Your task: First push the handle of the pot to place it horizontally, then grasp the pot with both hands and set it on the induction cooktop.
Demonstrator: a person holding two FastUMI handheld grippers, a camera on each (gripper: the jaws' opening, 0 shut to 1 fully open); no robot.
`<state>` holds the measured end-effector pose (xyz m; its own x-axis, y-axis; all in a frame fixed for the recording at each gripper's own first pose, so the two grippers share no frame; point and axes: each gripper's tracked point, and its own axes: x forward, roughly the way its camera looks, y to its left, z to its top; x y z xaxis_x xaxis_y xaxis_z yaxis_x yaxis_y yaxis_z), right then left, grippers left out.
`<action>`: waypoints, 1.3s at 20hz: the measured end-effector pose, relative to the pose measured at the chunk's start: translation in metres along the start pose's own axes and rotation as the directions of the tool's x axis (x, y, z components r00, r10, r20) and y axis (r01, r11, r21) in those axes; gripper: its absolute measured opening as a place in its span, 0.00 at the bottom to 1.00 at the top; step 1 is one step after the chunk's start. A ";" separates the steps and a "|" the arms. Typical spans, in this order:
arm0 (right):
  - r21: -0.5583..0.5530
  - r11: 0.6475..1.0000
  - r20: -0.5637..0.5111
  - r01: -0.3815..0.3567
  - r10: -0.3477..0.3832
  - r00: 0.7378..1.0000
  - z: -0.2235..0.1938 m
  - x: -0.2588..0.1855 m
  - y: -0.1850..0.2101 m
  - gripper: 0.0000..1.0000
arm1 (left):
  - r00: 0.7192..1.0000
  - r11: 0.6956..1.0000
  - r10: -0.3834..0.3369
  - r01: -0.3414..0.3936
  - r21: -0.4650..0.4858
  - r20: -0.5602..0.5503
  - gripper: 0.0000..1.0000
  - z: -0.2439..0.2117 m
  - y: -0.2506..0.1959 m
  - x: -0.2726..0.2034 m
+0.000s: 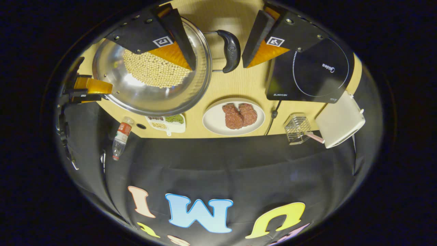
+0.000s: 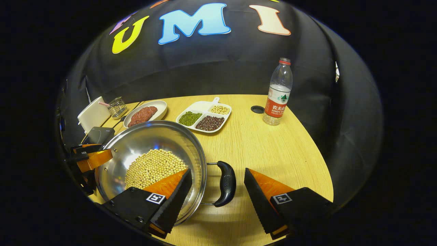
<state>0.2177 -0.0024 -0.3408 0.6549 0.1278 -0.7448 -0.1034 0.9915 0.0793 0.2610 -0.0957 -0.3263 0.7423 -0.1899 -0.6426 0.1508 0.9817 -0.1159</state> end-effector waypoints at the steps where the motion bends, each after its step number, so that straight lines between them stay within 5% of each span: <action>1: 0.000 1.000 -0.010 -0.003 0.003 1.000 -0.003 0.003 0.001 0.98 | 1.000 1.000 0.001 -0.001 -0.002 -0.012 0.83 -0.003 0.000 0.003; 5: 0.007 1.000 -0.026 -0.007 0.007 1.000 -0.005 0.008 0.002 0.95 | 0.999 1.000 0.010 -0.011 -0.016 -0.031 0.81 -0.008 0.002 0.009; 9: 0.008 1.000 -0.027 -0.013 0.013 1.000 -0.005 0.009 0.004 0.77 | 0.999 1.000 0.013 -0.014 -0.020 -0.030 0.83 -0.007 0.000 0.009; 12: 0.010 1.000 -0.028 -0.011 0.011 1.000 -0.006 0.010 0.004 0.73 | 0.999 0.999 0.025 -0.026 -0.023 -0.033 0.83 -0.008 0.001 0.008; 16: 0.035 0.999 -0.026 -0.016 0.017 1.000 -0.004 0.008 0.005 0.61 | 0.998 0.998 0.039 -0.040 -0.042 -0.042 0.61 -0.010 0.003 0.009; 23: 0.020 1.000 -0.017 -0.014 0.015 1.000 -0.003 0.008 0.008 0.47 | 0.996 0.997 0.064 -0.066 -0.042 -0.056 0.52 -0.006 0.002 0.009; 24: 0.022 1.000 -0.019 -0.013 0.014 1.000 -0.002 0.009 0.008 0.47 | 0.996 0.996 0.069 -0.072 -0.043 -0.053 0.58 -0.006 0.002 0.008; 26: 0.022 1.000 -0.019 -0.012 0.012 1.000 0.000 0.006 0.009 0.50 | 0.996 0.997 0.069 -0.071 -0.040 -0.049 0.55 -0.003 0.003 0.008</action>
<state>0.2206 0.0068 -0.3450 0.6390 0.1394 -0.7565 -0.0945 0.9902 0.1026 0.2651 -0.0946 -0.3336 0.7181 -0.1214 -0.6852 0.0718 0.9923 -0.1005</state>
